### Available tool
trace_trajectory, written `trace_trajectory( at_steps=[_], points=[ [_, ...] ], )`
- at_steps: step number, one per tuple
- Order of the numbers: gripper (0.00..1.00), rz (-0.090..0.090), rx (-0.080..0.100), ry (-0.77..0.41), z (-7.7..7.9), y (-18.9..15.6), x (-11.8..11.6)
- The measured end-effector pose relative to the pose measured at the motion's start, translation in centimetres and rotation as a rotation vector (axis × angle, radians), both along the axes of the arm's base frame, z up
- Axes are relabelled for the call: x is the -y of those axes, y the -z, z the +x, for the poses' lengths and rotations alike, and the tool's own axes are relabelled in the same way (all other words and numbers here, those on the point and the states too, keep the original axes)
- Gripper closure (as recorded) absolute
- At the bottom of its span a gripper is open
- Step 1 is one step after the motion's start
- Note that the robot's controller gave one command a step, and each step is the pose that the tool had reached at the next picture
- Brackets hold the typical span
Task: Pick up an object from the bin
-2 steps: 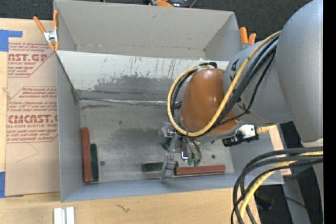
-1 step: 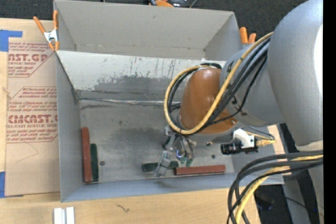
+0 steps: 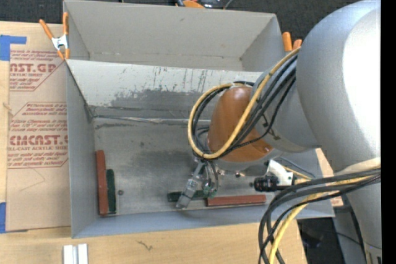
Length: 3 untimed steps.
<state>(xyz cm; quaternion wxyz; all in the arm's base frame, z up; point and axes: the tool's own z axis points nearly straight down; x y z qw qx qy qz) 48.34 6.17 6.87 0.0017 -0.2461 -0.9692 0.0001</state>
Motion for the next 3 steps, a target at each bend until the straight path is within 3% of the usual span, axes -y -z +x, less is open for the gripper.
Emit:
trace_trajectory(
  at_steps=[1, 2, 3],
  points=[
    [0.0, -0.001, 0.005, 0.051, 2.9, -0.1, 2.0],
    [1.0, 0.0, 0.003, 0.05, 2.8, -0.1, 1.9],
    [1.0, 0.0, 0.01, 0.049, 2.9, -7.1, 1.9]
  ],
)
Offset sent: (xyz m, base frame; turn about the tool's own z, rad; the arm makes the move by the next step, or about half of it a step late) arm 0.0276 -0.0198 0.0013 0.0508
